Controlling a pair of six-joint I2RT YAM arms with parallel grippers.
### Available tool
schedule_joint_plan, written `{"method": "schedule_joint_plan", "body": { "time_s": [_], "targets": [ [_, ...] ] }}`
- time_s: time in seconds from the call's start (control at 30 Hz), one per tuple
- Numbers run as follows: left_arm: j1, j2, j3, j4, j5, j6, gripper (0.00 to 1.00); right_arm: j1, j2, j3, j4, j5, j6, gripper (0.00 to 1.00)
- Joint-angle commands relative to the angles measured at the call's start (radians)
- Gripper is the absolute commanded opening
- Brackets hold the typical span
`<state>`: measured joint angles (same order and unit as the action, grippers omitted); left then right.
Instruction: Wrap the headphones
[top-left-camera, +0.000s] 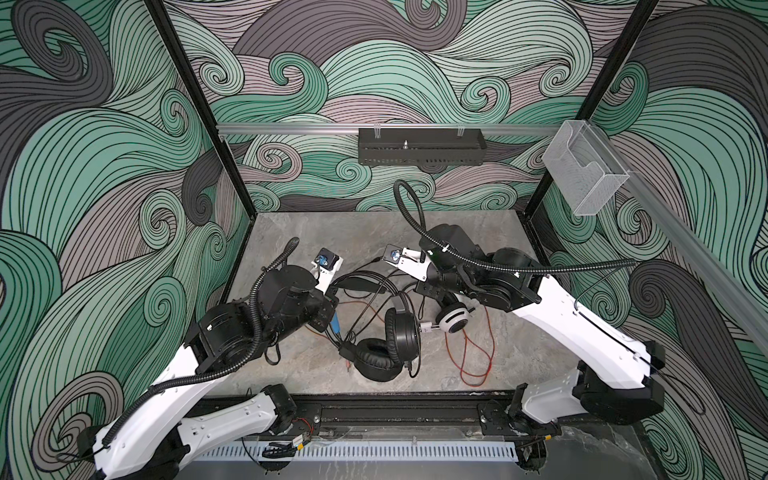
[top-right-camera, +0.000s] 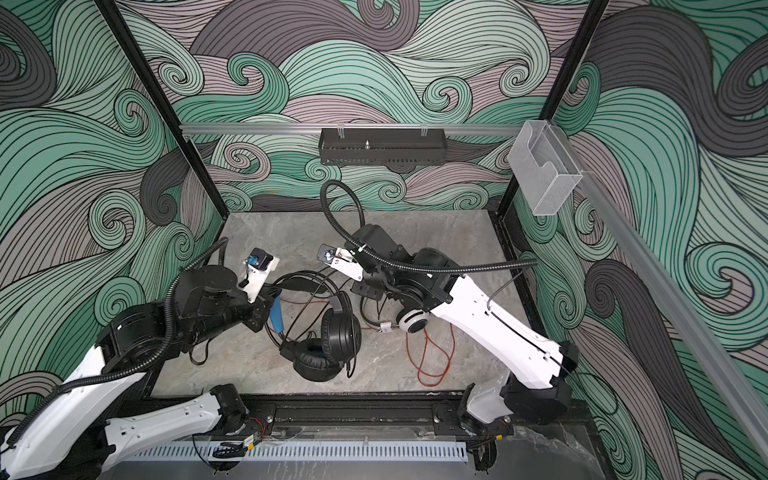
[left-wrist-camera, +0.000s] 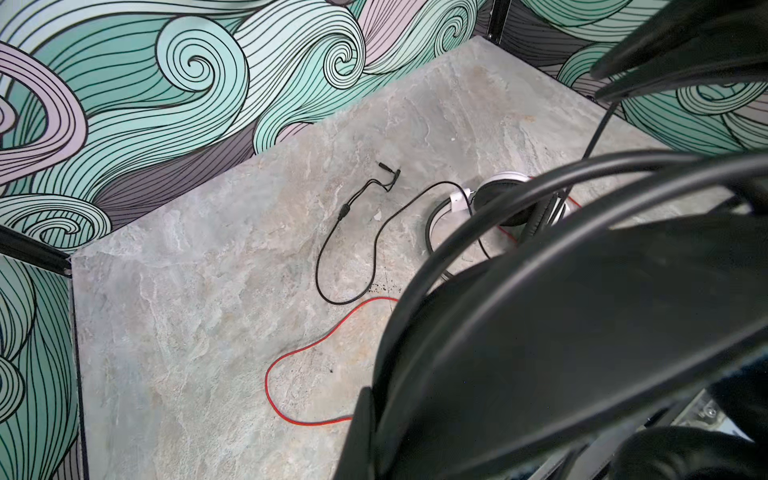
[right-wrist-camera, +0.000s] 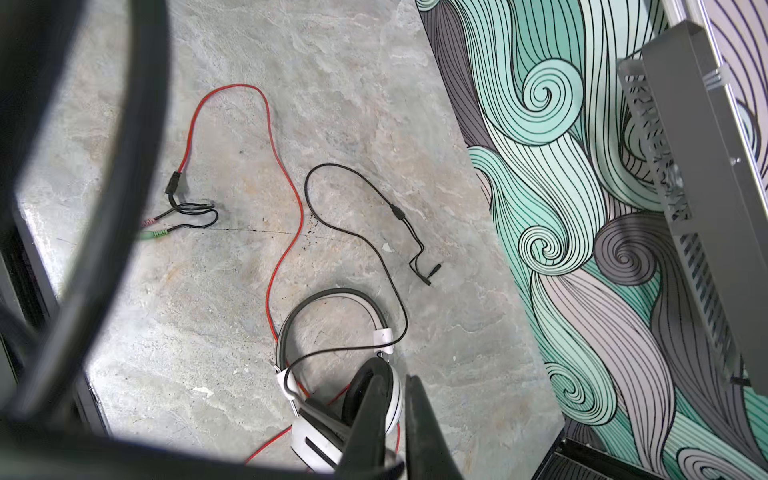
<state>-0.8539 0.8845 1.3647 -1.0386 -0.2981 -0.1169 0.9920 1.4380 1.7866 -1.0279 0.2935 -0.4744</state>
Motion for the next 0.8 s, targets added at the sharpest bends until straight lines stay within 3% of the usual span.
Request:
{"method": "schedule_joint_plan", "body": {
  "time_s": [0.0, 0.37, 0.5, 0.77],
  "targets": [
    [-0.002, -0.014, 0.058, 0.008, -0.010, -0.035, 0.00, -0.020, -0.067, -0.039, 0.069, -0.026, 0.056, 0.13],
    [-0.002, 0.021, 0.111, 0.020, 0.030, -0.027, 0.00, -0.096, -0.140, -0.158, 0.153, -0.090, 0.135, 0.14],
    [-0.001, 0.032, 0.156, 0.026, 0.056, -0.057, 0.00, -0.131, -0.176, -0.249, 0.232, -0.146, 0.178, 0.27],
    [-0.001, 0.098, 0.329, -0.017, 0.093, -0.108, 0.00, -0.183, -0.263, -0.468, 0.562, -0.351, 0.300, 0.50]
  ]
}}
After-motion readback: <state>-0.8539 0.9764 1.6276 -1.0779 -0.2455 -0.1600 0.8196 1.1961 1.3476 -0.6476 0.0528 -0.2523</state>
